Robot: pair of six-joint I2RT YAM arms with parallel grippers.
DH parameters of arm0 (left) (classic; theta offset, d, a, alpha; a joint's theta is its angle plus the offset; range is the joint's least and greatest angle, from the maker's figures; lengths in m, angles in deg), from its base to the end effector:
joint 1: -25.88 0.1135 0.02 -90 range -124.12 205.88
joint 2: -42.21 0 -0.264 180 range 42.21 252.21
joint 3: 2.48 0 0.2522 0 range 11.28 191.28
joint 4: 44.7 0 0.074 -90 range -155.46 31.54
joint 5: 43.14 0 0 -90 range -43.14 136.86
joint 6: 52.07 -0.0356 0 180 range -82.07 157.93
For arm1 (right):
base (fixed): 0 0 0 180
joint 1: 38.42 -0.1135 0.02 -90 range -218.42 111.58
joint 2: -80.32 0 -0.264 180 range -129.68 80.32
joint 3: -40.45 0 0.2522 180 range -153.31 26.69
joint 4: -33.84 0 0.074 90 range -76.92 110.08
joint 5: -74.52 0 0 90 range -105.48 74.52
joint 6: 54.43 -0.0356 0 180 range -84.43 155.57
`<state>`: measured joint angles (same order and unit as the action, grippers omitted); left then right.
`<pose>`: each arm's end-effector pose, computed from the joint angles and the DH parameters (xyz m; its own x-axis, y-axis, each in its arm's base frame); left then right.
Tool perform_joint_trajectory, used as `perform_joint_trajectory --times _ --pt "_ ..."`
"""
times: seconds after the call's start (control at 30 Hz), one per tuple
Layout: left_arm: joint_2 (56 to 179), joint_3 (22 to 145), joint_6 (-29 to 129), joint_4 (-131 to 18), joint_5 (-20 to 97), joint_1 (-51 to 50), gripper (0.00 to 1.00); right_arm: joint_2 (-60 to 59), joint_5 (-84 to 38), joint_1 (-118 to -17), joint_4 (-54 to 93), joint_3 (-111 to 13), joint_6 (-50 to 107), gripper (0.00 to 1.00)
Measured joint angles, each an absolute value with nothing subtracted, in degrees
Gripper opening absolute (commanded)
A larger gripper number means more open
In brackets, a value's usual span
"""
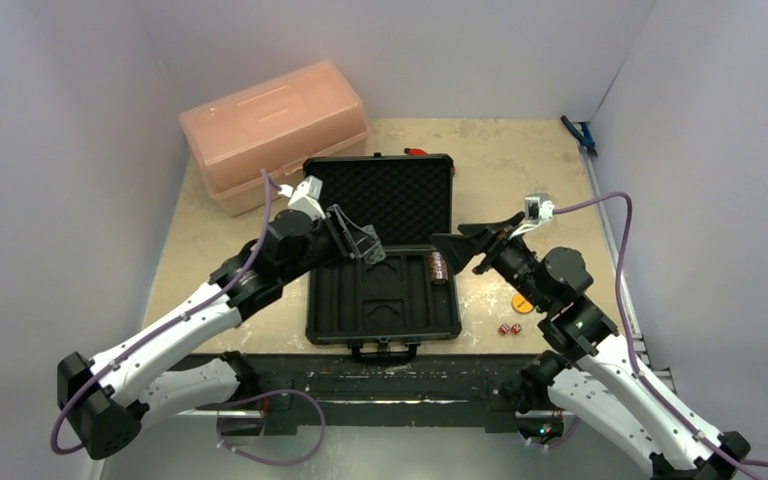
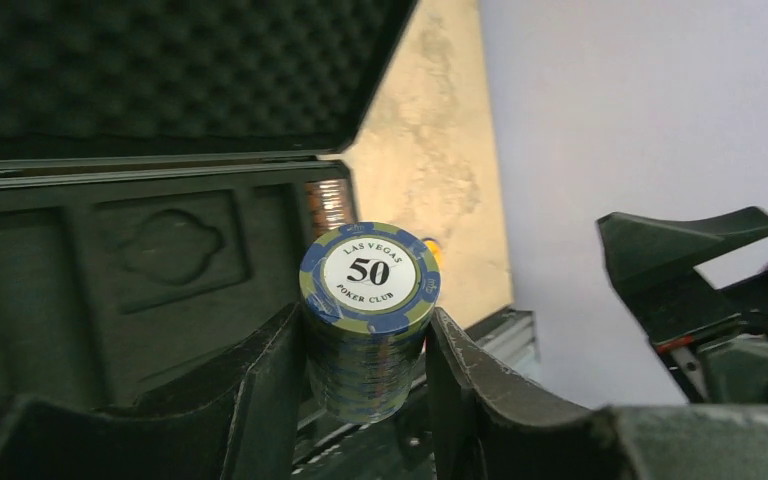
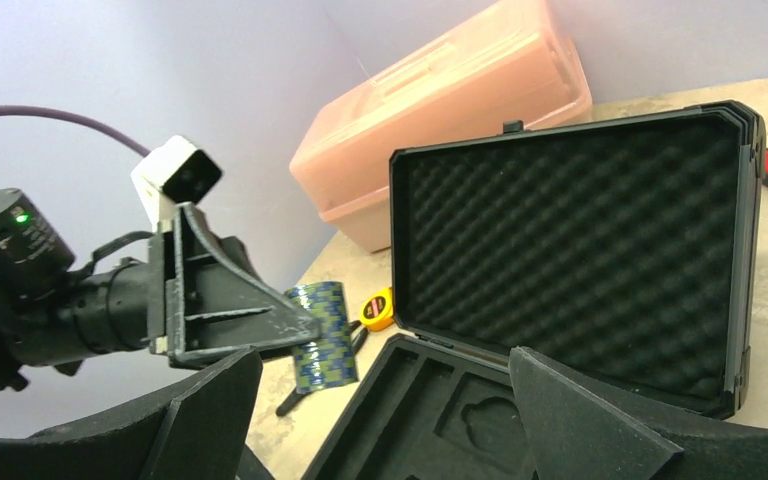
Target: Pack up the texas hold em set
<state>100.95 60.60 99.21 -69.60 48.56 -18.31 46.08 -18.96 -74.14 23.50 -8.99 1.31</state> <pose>0.1707 -0.1645 0.3198 -0.7146 -0.5279 -0.4591 0.1044 0.5684 -0.8161 0.1240 0.0918 0.3374 -0.2989 0.4772 -0.8264 -0.5609 0.6127 0.5567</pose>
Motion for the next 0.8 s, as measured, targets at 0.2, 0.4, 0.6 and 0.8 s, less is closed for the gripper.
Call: perform_joint_trajectory --times 0.2,0.4,0.6,0.8 --pt "94.94 60.6 89.35 -82.78 53.28 -16.27 0.0 44.53 -17.98 -74.14 23.48 -8.99 1.29 0.99" --pt "94.48 61.22 80.83 -95.37 58.26 -15.03 0.0 43.06 -17.96 -74.14 23.41 -8.99 1.12 0.99" --pt "95.84 63.64 74.6 -102.97 62.26 -12.49 0.0 43.09 -17.94 -74.14 23.22 -8.99 1.05 0.99" --pt "101.24 64.98 71.06 -104.9 62.87 -10.68 0.0 42.93 -17.78 -74.14 21.99 -8.99 0.85 0.99"
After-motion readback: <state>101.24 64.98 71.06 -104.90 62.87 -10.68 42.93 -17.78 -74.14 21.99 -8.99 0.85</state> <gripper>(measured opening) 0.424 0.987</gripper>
